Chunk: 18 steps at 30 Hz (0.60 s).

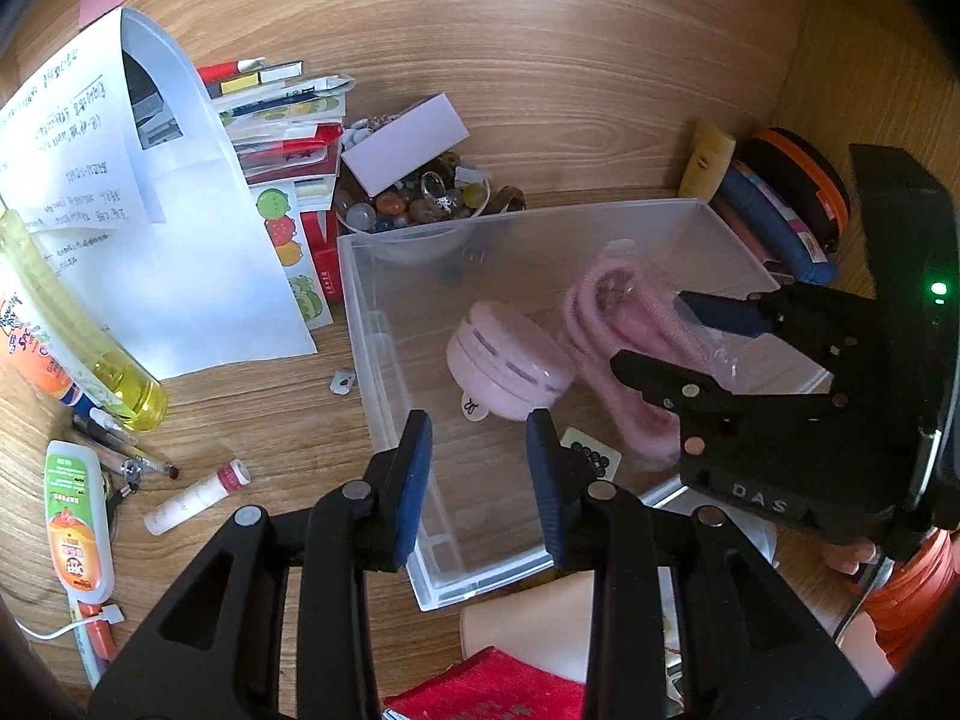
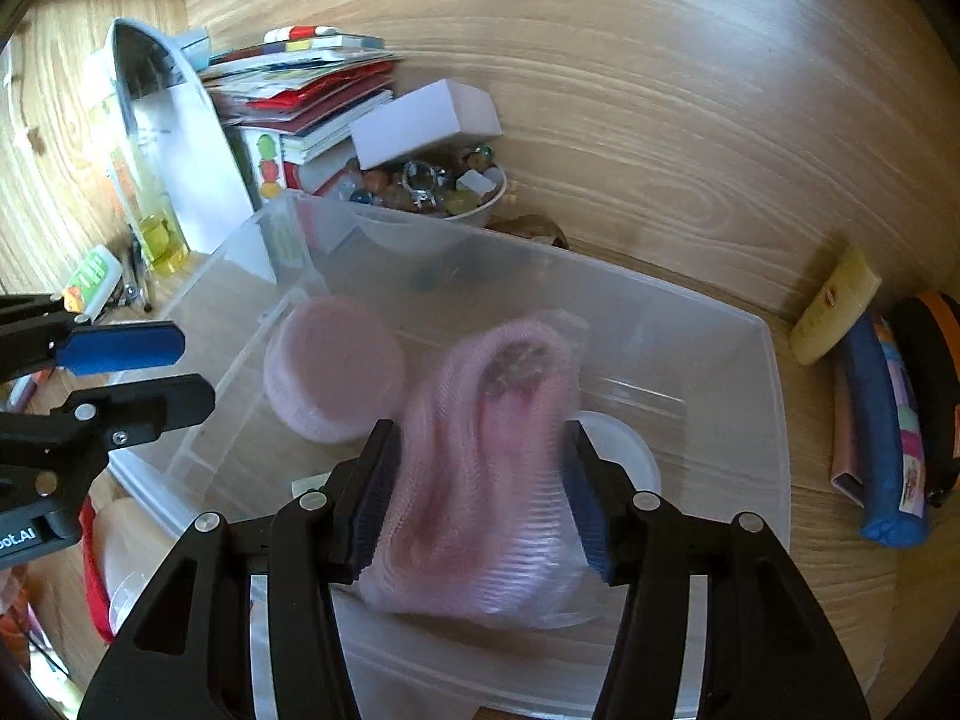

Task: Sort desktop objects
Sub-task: 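Lower the domino and pink rope into the clear box and open both grippers, then grasp the red pouch with the left gripper while the right grasps the white cloth bag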

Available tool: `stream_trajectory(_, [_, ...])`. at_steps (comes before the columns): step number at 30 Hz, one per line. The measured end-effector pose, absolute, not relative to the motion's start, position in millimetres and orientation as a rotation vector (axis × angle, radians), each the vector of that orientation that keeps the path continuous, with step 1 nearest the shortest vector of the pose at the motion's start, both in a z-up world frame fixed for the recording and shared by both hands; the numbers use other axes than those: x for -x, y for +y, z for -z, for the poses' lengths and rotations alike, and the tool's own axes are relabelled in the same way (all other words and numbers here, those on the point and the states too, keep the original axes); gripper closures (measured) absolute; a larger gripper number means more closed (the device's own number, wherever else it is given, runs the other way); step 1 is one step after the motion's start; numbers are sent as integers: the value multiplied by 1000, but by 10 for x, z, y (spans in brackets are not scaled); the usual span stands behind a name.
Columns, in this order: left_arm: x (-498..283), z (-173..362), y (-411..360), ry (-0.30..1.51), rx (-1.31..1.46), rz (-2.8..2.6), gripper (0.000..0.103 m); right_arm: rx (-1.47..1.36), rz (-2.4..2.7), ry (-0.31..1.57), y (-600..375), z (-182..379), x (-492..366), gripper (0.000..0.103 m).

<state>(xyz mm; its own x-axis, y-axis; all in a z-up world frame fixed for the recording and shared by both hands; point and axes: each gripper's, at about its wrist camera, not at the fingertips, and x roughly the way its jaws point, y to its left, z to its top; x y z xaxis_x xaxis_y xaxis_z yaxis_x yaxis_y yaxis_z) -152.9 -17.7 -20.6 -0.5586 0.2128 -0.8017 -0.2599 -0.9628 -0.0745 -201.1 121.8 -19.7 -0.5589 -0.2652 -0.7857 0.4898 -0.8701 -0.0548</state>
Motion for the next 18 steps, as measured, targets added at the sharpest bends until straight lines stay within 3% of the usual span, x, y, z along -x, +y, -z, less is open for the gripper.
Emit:
stream_trajectory(6, [1436, 116, -173, 78, 1279, -2570, 69, -1057, 2481, 433, 1236, 17, 1836, 29])
stream_trajectory(9, [1337, 17, -192, 70, 1244, -2590, 56, -1017, 2505, 434, 1278, -81, 1728, 28])
stream_trajectory(13, [1173, -106, -234, 66, 1202, -2617, 52, -999, 2495, 374, 1383, -205, 1568, 23])
stream_trajectory(18, [991, -160, -299, 61, 1198, -2631, 37, -965, 2496, 361, 1447, -314, 1350, 22])
